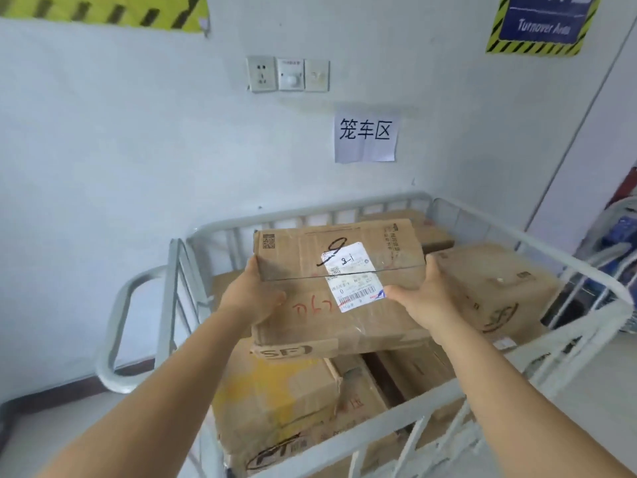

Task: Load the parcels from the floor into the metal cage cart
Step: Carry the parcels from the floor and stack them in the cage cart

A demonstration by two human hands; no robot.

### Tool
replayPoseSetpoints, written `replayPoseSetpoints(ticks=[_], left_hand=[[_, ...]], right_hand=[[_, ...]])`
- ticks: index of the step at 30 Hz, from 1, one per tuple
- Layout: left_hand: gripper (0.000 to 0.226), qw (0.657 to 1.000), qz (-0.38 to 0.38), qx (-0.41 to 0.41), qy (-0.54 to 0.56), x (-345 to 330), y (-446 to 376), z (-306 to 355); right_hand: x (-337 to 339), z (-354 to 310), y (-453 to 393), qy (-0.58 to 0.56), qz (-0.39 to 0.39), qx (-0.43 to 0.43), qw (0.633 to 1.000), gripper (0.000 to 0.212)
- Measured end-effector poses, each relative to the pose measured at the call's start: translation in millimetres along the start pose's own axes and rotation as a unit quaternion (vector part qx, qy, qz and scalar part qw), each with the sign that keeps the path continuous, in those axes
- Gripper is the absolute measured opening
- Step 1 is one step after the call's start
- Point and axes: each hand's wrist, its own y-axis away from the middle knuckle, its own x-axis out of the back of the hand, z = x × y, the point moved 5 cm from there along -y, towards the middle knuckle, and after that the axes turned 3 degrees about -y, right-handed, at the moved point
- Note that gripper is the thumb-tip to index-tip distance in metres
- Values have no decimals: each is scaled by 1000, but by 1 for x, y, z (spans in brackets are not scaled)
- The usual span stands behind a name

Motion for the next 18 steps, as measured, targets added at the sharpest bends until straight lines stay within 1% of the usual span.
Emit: replayPoseSetpoints(ticks=[2,4,6,7,9,11,12,15,18], left_hand=[[73,999,11,42,-21,4,-7,-24],[65,996,18,79,-34,6,-10,-45],[62,993,20,113,-38,5,-10,-64],[64,991,19,128,-37,3,-9,-73],[67,987,16,158,-29,-2,-8,-89],[63,983,16,180,-16,-7,-8,-102],[61,982,19,188,-13,-9,-8,-107],[60,978,25,206,-16,-14,-10,-119],[64,975,23,219,-24,-21,-11,-128]], right_hand=[[-35,4,-23,9,-52,4,999,120],[-66,4,-36,27,-99,9,995,114],[-94,3,-41,55,-140,17,988,106],[-106,3,-42,67,-159,18,985,105],[-124,3,-44,87,-181,19,979,106],[-138,3,-49,101,-196,31,975,91],[-145,4,-52,110,-205,32,972,89],[-158,8,-55,138,-228,24,963,98],[-169,15,-54,140,-241,15,960,105]])
